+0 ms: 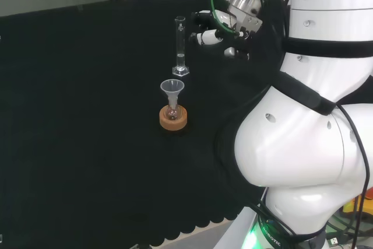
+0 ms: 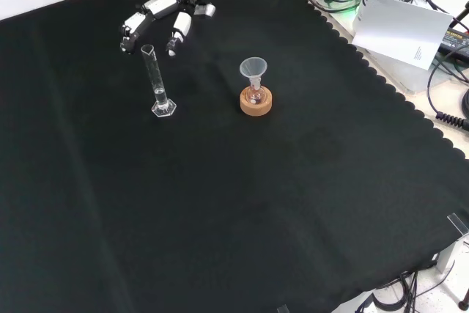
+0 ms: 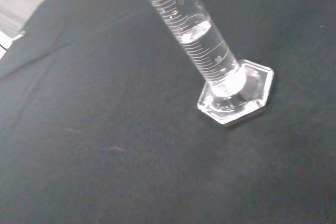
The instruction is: Pick up the graduated cylinder.
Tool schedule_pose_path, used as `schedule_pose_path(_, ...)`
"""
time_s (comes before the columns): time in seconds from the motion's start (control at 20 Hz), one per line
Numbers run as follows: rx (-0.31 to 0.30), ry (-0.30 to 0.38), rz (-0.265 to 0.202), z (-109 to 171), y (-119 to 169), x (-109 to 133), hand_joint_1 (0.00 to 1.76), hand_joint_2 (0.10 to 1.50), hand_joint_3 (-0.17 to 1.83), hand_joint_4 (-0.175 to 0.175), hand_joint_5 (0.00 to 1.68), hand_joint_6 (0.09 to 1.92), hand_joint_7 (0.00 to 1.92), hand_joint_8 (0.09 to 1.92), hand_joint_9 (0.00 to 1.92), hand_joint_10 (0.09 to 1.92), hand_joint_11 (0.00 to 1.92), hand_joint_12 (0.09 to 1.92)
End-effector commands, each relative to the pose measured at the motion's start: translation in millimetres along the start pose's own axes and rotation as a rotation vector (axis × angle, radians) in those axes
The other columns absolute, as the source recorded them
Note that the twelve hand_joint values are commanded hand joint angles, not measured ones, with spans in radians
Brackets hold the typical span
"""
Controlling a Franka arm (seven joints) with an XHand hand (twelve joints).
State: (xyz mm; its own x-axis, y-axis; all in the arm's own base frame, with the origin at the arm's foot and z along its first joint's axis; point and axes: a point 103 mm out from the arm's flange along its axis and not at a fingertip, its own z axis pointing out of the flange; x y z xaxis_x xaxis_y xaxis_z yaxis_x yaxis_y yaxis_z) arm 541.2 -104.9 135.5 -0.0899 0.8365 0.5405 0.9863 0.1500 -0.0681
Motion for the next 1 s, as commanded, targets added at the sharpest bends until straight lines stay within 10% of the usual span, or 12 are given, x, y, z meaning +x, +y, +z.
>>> schedule_pose_path(0.05,-0.053,0.124,-0.066,19.2,11.7,0.4,0.86,1.01,-0.17,-0.062,0.38,0.09,0.24,0.66,0.42,0.64,0.11,1.38)
schedule_pose_path(1.0,-0.108,0.353,-0.213,41.2,30.6,0.6,1.03,0.97,-0.17,-0.044,0.54,0.09,0.42,0.64,0.6,0.57,0.29,1.31)
